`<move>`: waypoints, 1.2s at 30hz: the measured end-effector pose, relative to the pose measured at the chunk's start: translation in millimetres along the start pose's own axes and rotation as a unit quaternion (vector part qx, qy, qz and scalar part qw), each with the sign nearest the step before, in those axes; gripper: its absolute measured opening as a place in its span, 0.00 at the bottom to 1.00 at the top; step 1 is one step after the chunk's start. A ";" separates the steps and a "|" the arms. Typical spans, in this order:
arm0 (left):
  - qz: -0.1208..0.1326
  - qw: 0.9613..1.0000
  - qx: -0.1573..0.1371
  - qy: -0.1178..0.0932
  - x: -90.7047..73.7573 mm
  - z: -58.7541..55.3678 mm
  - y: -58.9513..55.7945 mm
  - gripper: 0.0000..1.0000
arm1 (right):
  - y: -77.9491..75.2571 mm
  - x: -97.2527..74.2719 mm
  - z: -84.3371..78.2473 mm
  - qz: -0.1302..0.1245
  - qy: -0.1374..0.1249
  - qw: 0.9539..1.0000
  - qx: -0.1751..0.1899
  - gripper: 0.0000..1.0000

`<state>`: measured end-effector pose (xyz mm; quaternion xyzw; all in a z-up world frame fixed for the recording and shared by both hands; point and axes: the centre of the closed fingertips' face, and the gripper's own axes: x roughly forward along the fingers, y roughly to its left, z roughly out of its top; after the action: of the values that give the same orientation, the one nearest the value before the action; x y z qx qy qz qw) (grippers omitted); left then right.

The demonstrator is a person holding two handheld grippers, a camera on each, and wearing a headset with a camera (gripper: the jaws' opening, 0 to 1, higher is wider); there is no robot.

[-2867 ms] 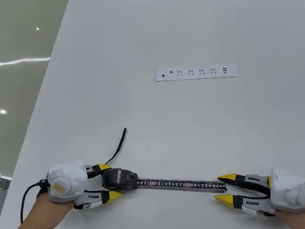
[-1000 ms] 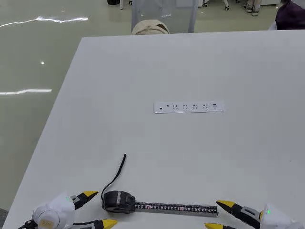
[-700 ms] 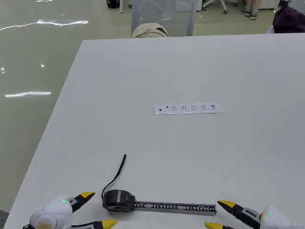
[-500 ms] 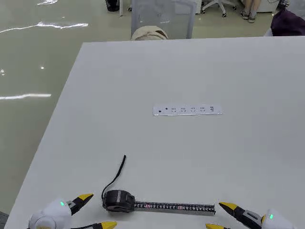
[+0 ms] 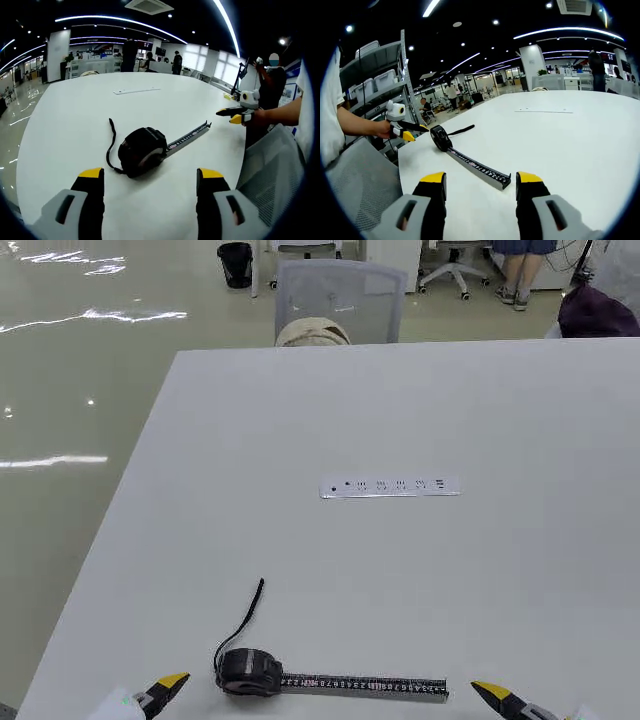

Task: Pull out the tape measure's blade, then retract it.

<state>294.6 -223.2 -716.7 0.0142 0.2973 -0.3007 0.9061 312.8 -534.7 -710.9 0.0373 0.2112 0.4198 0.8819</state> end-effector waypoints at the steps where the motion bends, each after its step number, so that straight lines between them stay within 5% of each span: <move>1: 0.003 1.000 -0.007 -0.003 -0.7 0.0 0.5 0.75 | 1.3 -1.3 -1.2 -0.001 0.002 1.000 0.000 0.57; 9: 0.012 1.000 -0.010 -0.014 -8.6 0.2 -8.0 0.78 | 7.3 -12.6 -3.5 -0.014 -0.004 1.000 0.008 0.65; 12: 0.007 1.000 -0.020 -0.015 -10.6 -0.7 -12.7 0.78 | 11.3 -18.5 6.9 -0.015 -0.037 0.999 0.021 0.68; 26: 0.009 1.000 -0.021 -0.010 -30.2 -13.8 -30.6 0.77 | 28.9 -39.6 -0.6 -0.015 -0.030 0.999 0.001 0.65; 36: 0.024 0.999 -0.040 -0.027 -47.4 -19.5 -34.0 0.77 | 39.0 -53.7 -3.9 -0.030 -0.041 0.999 0.013 0.68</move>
<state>235.1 -221.7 -701.6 -0.0233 0.2841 -0.2667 0.9206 253.0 -550.6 -686.7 0.0599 0.1817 0.3883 0.9015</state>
